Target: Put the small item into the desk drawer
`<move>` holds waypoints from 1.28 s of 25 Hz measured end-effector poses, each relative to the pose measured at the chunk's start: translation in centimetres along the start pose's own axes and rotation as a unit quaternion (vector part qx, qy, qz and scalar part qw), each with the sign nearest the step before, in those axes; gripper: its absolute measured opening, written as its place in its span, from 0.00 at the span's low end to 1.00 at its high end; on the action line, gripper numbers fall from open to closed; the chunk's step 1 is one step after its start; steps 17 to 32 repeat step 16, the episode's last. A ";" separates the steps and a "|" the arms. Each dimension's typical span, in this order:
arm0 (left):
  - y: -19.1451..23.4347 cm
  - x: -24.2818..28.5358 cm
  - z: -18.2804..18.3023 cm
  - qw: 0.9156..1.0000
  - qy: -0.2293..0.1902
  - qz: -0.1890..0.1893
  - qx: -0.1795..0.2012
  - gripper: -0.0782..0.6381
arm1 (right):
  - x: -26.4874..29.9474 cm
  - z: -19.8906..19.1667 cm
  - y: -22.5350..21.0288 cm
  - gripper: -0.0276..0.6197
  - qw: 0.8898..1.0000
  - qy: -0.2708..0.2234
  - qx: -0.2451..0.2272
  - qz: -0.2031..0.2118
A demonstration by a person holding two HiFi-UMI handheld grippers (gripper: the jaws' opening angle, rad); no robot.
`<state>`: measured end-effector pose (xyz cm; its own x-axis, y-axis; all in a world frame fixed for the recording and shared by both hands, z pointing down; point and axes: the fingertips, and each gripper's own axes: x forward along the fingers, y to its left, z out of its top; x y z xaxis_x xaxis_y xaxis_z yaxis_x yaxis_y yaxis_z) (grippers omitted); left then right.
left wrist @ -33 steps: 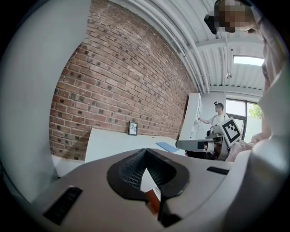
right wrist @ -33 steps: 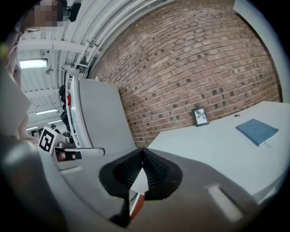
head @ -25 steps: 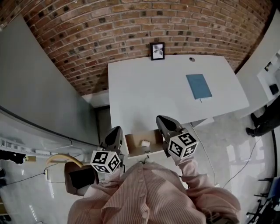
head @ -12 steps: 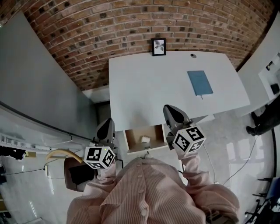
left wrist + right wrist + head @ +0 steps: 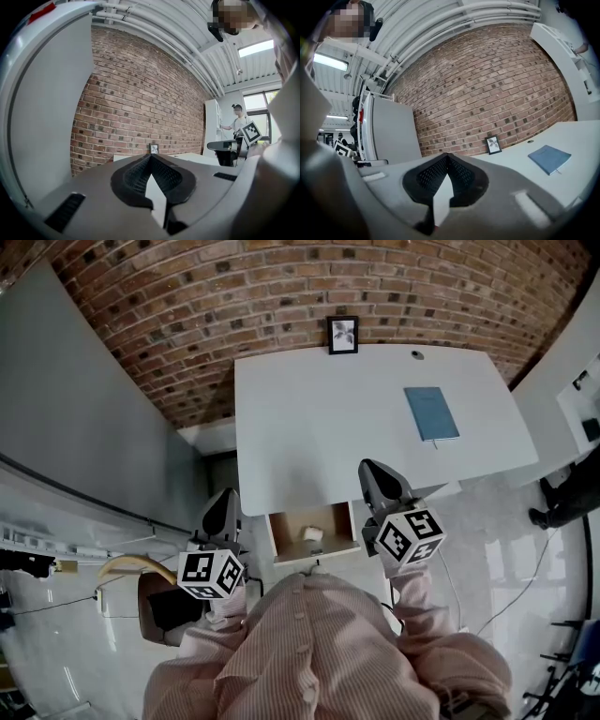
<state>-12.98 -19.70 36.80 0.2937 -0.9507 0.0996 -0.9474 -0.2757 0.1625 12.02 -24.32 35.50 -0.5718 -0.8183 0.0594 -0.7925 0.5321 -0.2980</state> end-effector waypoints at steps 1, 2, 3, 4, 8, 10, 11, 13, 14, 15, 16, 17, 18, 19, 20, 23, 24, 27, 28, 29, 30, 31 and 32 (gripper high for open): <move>0.0 0.0 0.0 1.000 0.000 0.001 -0.001 0.11 | 0.0 0.0 -0.1 0.05 1.000 0.001 -0.001 -0.001; -0.1 0.0 0.0 1.000 0.001 0.001 -0.001 0.11 | 0.0 0.0 -0.3 0.05 1.000 0.001 -0.002 -0.003; -0.1 0.0 -0.1 1.000 0.001 0.001 -0.002 0.11 | 0.0 0.1 -0.4 0.05 1.000 0.001 -0.002 -0.005; -0.1 0.0 -0.1 1.000 0.002 0.001 -0.002 0.11 | -0.1 0.2 -0.5 0.05 1.000 -0.001 -0.003 -0.008; 0.0 0.0 -0.3 1.000 0.005 0.004 -0.001 0.11 | -0.3 0.4 -1.1 0.05 1.000 -0.008 -0.004 -0.019; 0.0 0.1 -0.4 1.000 0.007 0.004 0.001 0.11 | -0.4 0.4 -1.4 0.05 1.000 -0.008 -0.005 -0.024; 0.0 0.1 -0.4 1.000 0.008 0.005 0.002 0.11 | -0.5 0.3 -1.5 0.05 1.000 -0.008 -0.006 -0.027; 0.0 0.1 -0.5 1.000 0.009 0.005 0.005 0.11 | -0.6 0.3 -1.6 0.05 0.999 -0.008 -0.008 -0.030; 0.0 0.1 -0.5 1.000 0.010 0.006 0.007 0.11 | -0.6 0.3 -1.6 0.05 0.999 -0.008 -0.009 -0.032; 0.0 0.1 -0.6 1.000 0.011 0.006 0.010 0.11 | -0.7 0.3 -1.7 0.05 0.999 -0.007 -0.010 -0.032; 0.0 0.1 -0.6 1.000 0.012 0.007 0.012 0.11 | -0.7 0.3 -1.7 0.05 0.999 -0.007 -0.011 -0.033; 0.0 0.1 -0.6 1.000 0.012 0.007 0.012 0.11 | -0.7 0.3 -1.7 0.05 0.999 -0.007 -0.011 -0.033; 0.0 0.1 -0.6 1.000 0.012 0.007 0.012 0.11 | -0.7 0.3 -1.7 0.05 0.999 -0.007 -0.011 -0.033; 0.0 0.1 -0.6 1.000 0.012 0.007 0.012 0.11 | -0.7 0.3 -1.7 0.05 0.999 -0.007 -0.011 -0.033; 0.0 0.1 -0.6 1.000 0.012 0.007 0.012 0.11 | -0.7 0.3 -1.7 0.05 0.999 -0.007 -0.011 -0.033; 0.0 0.1 -0.6 1.000 0.012 0.007 0.012 0.11 | -0.7 0.3 -1.7 0.05 0.999 -0.007 -0.011 -0.033; 0.0 0.1 -0.6 1.000 0.012 0.007 0.012 0.11 | -0.7 0.3 -1.7 0.05 0.999 -0.007 -0.011 -0.033; 0.0 0.1 -0.6 1.000 0.012 0.007 0.012 0.11 | -0.7 0.3 -1.7 0.05 0.999 -0.007 -0.011 -0.033; 0.0 0.1 -0.6 1.000 0.012 0.007 0.012 0.11 | -0.7 0.3 -1.7 0.05 0.999 -0.007 -0.011 -0.033; 0.0 0.1 -0.6 1.000 0.012 0.007 0.012 0.11 | -0.7 0.3 -1.7 0.05 0.999 -0.007 -0.011 -0.033; 0.0 0.1 -0.6 1.000 0.012 0.007 0.012 0.11 | -0.7 0.3 -1.7 0.05 0.999 -0.007 -0.011 -0.033; 0.0 0.1 -0.6 1.000 0.012 0.007 0.012 0.11 | -0.7 0.3 -1.7 0.05 0.999 -0.007 -0.011 -0.033; 0.0 0.1 -0.6 1.000 0.012 0.007 0.012 0.11 | -0.7 0.3 -1.7 0.05 0.999 -0.007 -0.011 -0.033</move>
